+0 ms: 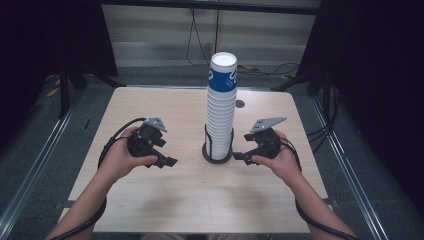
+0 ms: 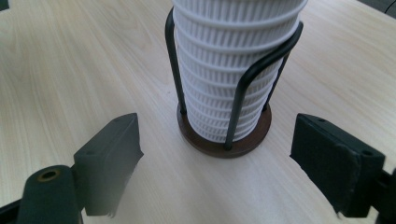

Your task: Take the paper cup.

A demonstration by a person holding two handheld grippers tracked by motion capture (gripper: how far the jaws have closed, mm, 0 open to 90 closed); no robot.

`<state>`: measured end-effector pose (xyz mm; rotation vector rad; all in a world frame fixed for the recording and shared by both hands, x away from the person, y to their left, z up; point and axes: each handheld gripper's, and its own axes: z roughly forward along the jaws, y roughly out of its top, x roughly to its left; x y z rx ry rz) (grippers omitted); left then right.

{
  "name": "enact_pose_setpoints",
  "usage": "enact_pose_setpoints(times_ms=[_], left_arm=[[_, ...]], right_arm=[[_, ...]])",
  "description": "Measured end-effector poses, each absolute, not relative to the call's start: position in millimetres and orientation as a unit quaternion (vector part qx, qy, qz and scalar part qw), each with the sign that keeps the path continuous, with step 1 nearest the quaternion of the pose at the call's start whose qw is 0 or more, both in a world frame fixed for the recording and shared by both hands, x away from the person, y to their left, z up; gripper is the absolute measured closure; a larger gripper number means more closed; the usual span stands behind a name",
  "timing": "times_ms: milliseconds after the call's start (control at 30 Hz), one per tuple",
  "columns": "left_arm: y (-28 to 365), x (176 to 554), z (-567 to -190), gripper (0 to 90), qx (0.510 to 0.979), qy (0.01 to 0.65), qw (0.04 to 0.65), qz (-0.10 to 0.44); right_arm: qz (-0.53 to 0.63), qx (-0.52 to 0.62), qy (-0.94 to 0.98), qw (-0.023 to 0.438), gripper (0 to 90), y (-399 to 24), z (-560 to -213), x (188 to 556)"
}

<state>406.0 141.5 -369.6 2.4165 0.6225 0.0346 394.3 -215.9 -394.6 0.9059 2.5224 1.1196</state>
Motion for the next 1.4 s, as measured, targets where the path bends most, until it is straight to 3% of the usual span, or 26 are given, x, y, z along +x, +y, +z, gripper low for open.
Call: enact_pose_setpoints(times_ms=[367,700,1400], left_arm=[[136.0,417.3,-336.5,17.7,0.92,0.234,0.314,0.003],[130.1,433.1,-310.6,17.7,0.924,0.238,0.297,0.025],[82.6,465.8,-268.6,17.7,0.936,0.205,0.286,0.015]], right_arm=[[0.395,0.295,0.862,0.123,14.3,-203.5,-374.4,406.9],[0.411,0.297,0.853,0.126,13.3,-203.0,-353.7,419.8],[0.43,0.281,0.851,0.114,13.2,-197.5,-316.4,431.9]])
